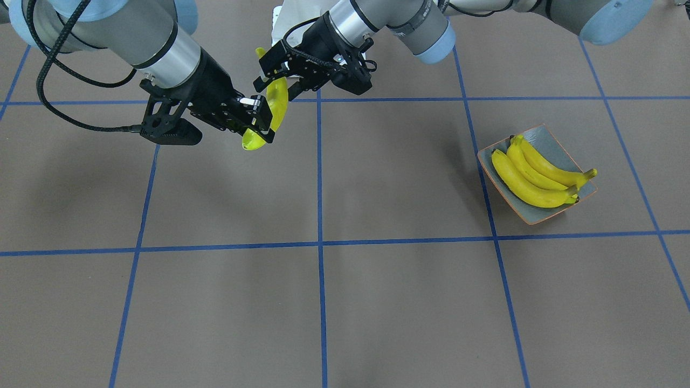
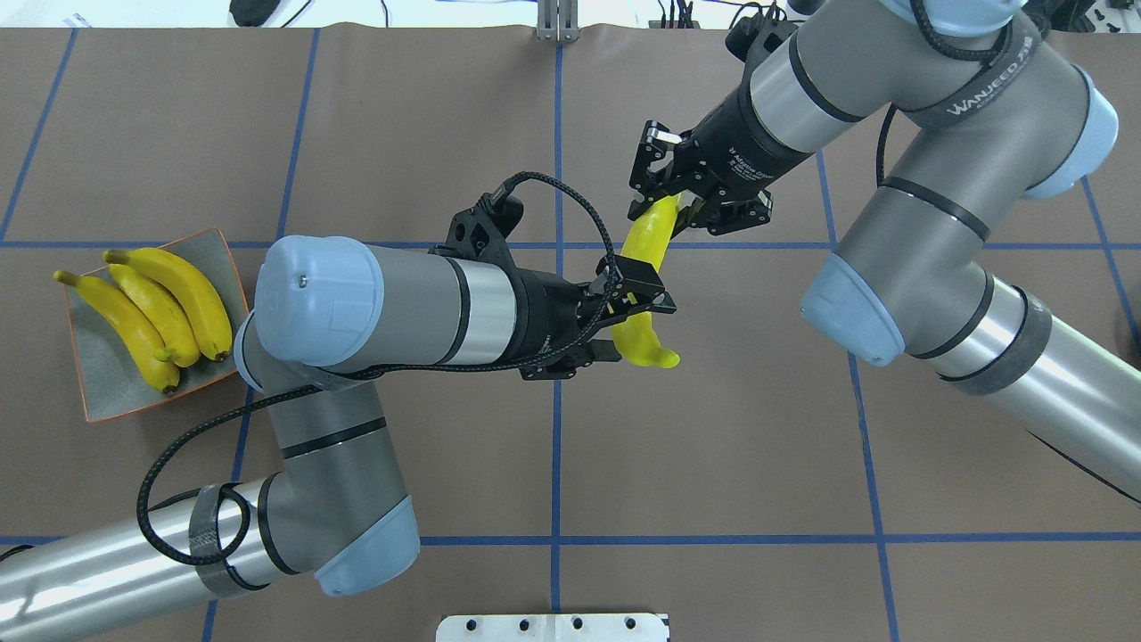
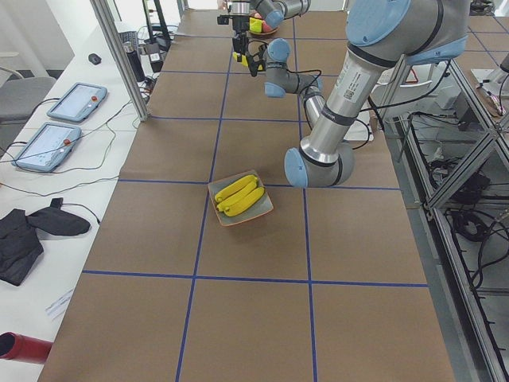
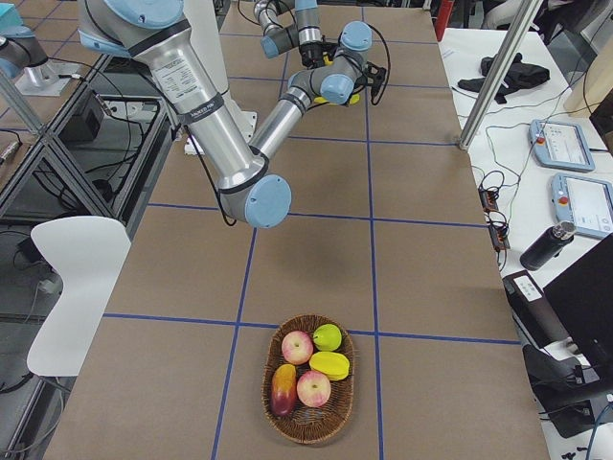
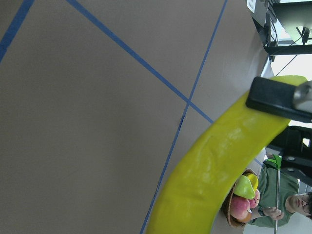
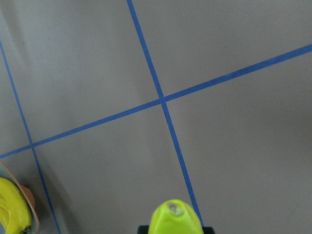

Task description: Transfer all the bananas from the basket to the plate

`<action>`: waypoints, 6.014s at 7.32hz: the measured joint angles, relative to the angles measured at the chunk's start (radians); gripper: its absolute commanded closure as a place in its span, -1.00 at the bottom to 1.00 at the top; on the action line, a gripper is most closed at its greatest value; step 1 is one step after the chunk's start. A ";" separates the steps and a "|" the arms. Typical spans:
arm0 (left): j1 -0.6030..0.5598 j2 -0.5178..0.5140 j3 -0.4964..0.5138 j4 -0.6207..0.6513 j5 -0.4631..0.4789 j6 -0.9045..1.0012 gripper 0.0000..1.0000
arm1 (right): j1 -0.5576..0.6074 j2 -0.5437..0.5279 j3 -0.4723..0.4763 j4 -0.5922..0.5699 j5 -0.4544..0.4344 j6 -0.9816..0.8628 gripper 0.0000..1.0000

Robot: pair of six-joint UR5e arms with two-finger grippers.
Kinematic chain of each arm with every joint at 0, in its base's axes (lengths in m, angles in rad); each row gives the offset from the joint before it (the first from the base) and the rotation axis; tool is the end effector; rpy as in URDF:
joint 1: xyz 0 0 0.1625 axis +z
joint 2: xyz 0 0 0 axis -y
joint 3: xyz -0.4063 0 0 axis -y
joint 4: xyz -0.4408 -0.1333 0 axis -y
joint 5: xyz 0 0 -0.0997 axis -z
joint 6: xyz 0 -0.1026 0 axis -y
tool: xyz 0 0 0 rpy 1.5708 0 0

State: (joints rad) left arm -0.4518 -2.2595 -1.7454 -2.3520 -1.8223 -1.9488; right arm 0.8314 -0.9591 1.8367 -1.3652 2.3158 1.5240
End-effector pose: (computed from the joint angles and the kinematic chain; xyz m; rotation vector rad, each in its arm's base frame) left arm 0.5256 -0.3748 0.0344 -0.1326 1.6541 -0.4264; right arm -0.3763 -0.5072 0.1033 -0.1671 -1.2125 0.2817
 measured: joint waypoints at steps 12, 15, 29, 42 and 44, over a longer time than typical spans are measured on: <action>-0.029 0.063 -0.056 0.122 -0.005 0.003 1.00 | 0.093 -0.039 0.068 0.001 0.069 -0.005 -1.00; -0.162 0.324 -0.321 0.371 0.009 -0.009 1.00 | 0.178 -0.100 0.062 0.000 0.043 -0.048 -1.00; -0.370 0.906 -0.438 0.424 0.021 0.512 1.00 | 0.314 -0.195 -0.056 -0.009 -0.010 -0.490 -1.00; -0.250 0.832 -0.280 0.411 0.184 1.035 1.00 | 0.317 -0.212 -0.059 -0.006 -0.003 -0.492 -1.00; -0.249 0.832 -0.264 0.411 0.184 1.052 -0.64 | 0.318 -0.215 -0.058 -0.006 -0.002 -0.491 -1.00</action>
State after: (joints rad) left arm -0.7005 -1.4277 -2.0093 -1.9415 -1.6382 -0.8964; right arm 1.1489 -1.1743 1.7787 -1.3714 2.3139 1.0326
